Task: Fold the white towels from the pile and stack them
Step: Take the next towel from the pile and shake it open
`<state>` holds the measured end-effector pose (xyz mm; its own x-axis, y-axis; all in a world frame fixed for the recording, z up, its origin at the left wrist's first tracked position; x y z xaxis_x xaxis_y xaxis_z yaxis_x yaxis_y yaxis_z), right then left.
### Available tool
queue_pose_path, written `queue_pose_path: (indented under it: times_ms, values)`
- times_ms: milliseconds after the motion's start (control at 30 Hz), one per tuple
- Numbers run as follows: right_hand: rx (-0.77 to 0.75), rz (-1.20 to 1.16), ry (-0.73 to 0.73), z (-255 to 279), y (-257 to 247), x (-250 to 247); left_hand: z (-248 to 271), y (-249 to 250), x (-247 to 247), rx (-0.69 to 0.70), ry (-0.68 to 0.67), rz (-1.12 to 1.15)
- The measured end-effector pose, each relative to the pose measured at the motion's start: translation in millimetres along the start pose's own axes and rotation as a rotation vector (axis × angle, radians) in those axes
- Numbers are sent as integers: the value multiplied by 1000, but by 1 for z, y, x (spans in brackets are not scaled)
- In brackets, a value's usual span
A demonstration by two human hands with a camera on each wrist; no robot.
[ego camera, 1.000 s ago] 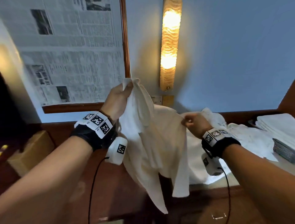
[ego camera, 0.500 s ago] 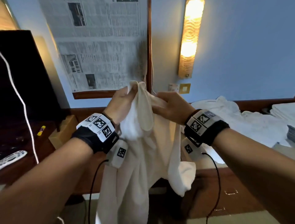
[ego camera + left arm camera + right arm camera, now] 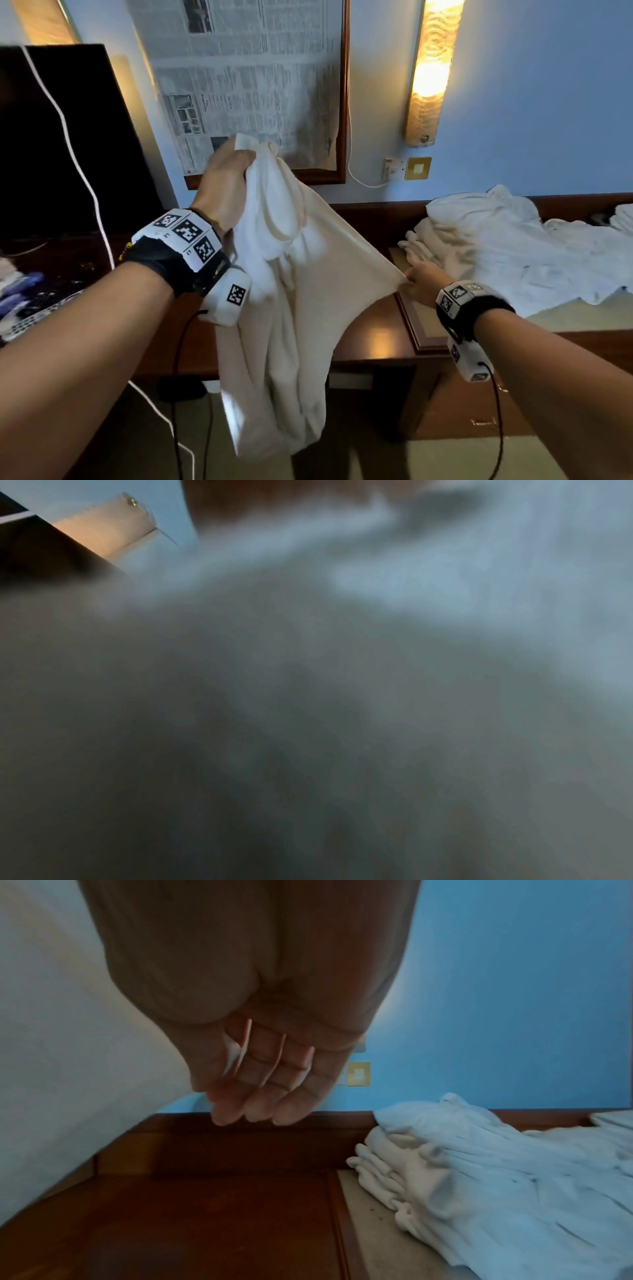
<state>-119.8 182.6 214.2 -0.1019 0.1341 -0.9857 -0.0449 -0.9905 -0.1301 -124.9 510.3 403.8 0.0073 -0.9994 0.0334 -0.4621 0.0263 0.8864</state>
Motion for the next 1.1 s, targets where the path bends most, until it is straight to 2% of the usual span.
queue_pose_path:
  times_ms: [67, 133, 167, 267, 300, 333, 400, 500, 633, 700, 767, 833, 933, 1100]
  values:
    - [41, -123, 53, -4, 7, -9, 1, 5, 0, -2, -11, 44]
    - [34, -267, 178, -9, 3, -38, 0, 7, 0, -25, -125, 53]
    - [-1, -344, 261, -11, -3, -59, 1, 8, 1, -76, -230, 54]
    - [-195, -424, 491, -2, -39, -136, 7, 18, 3, -275, -668, -11]
    - [-270, -419, 545, 4, -54, -159, 8, 23, 3, -288, -791, -70]
    - [-335, -429, 587, 13, -69, -182, 8, 31, 2, -251, -859, -116]
    - [-417, -488, 650, 31, -98, -220, 0, 50, -3, -102, -831, -144]
    - [-500, -638, 621, 57, -132, -254, -16, 73, -13, 109, -659, -142]
    - [-637, -528, 535, 84, -168, -267, -19, 83, -4, 273, -486, -172]
    - [-664, -501, 551, 92, -175, -272, -19, 87, 2, 342, -382, -127]
    - [-664, -489, 581, 97, -179, -281, -22, 89, 4, 373, -308, -32]
    - [-660, -467, 594, 101, -179, -289, -24, 91, 7, 344, -267, 36]
    - [-661, -450, 617, 109, -177, -297, -24, 98, 15, 292, -279, 107]
    - [-641, -401, 634, 117, -174, -307, -21, 108, 25, 299, -333, 185]
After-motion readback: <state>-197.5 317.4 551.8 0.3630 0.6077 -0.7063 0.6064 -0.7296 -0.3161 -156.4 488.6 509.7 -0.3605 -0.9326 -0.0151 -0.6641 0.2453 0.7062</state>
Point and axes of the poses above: each hand's wrist, its own z-axis away from the middle knuckle, its own x-axis out of the palm, y = z × x, the point moved 4 cm from there along -z, towards the middle knuckle, and after that the axes turned 10 degrees about z, right-handed, at the moved point
